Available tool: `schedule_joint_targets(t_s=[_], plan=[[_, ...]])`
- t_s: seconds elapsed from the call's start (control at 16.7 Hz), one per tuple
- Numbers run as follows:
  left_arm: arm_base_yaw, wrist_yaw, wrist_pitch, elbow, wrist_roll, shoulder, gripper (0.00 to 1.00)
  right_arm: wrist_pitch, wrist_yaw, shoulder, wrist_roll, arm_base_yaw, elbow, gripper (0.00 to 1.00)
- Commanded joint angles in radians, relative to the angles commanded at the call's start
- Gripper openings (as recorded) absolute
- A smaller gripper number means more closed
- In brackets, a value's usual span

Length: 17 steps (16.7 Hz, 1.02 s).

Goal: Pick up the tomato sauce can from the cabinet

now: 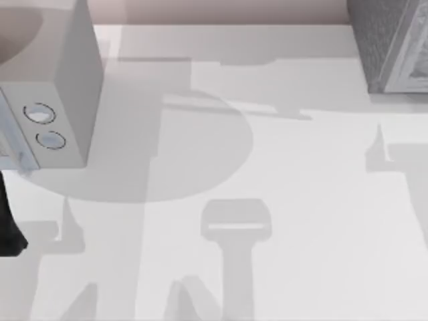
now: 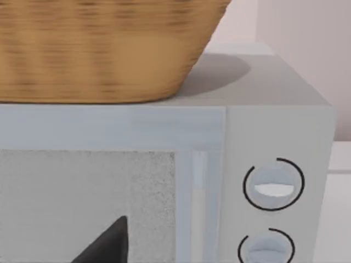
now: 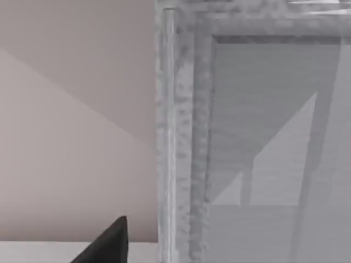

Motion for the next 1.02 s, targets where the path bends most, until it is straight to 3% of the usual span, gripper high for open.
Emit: schedule_joint_targets(t_s=[0.54,1.02], plan=[[0.000,0.000,0.000,0.000,0.000,0.000,1.00,-0.179,0.083,0.559,0.007,0.075,0.765,1.00],[0.000,0.000,0.000,0.000,0.000,0.000,1.00,-0.210,0.099,0.660,0.010,0.090,0.897,1.00]])
